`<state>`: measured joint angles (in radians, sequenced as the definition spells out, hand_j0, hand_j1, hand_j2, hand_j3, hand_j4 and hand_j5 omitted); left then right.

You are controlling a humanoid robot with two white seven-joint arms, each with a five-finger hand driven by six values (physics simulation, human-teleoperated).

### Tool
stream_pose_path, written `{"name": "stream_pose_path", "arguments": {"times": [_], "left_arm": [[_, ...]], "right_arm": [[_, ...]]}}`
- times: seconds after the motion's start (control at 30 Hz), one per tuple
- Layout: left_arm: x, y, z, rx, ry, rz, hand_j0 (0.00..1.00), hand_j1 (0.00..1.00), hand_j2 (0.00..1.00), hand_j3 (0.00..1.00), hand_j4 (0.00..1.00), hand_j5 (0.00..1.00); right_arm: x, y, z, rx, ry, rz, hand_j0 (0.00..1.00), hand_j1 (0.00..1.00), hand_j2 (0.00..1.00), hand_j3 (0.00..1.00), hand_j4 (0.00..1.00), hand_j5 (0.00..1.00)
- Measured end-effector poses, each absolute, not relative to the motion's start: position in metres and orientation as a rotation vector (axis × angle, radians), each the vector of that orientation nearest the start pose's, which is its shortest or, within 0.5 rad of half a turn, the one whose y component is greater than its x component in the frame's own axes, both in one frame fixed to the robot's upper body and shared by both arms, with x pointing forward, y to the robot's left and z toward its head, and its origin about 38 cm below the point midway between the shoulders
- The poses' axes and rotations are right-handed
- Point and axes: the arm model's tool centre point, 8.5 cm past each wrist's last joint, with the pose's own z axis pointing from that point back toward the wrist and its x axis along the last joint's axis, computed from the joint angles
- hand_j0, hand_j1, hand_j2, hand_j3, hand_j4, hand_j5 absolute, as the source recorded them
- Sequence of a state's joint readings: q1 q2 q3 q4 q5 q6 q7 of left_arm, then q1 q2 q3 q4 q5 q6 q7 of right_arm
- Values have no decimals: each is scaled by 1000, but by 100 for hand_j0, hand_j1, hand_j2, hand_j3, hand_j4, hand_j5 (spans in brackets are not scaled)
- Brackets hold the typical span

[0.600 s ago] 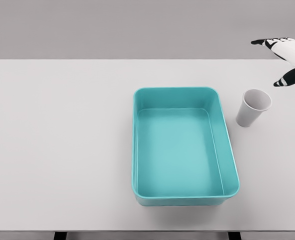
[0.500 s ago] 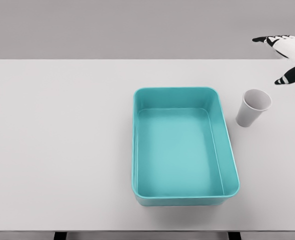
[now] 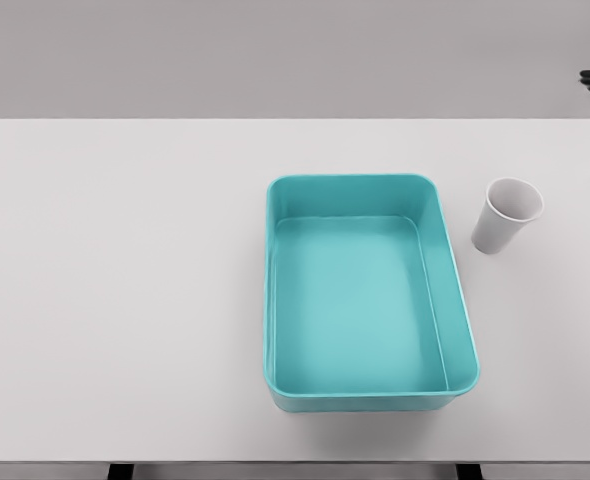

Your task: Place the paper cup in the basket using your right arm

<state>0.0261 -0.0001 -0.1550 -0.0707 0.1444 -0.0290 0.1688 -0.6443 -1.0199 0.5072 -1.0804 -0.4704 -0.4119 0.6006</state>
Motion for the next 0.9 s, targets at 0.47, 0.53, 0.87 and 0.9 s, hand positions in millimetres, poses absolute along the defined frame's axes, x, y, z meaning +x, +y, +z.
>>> {"name": "stream_pose_path", "arguments": {"times": [0.47,0.53,0.87,0.9], "left_arm": [[11,282,-261,245,-73,-7,100,100,100,100,100,100],[11,282,-261,245,-73,-7,100,100,100,100,100,100],[11,282,-261,245,-73,-7,100,100,100,100,100,100],[11,282,-261,245,-73,-7,100,100,100,100,100,100]], "right_arm": [[436,-466,193,-100,-1435,1164,100,100,100,100,100,100],[437,-462,191,-86,-1447,1167,100,100,100,100,100,100],[434,-487,192,-154,-1387,1141,100,100,100,100,100,100],[432,-497,186,-182,-1316,1118,100,100,100,100,100,100]]}}
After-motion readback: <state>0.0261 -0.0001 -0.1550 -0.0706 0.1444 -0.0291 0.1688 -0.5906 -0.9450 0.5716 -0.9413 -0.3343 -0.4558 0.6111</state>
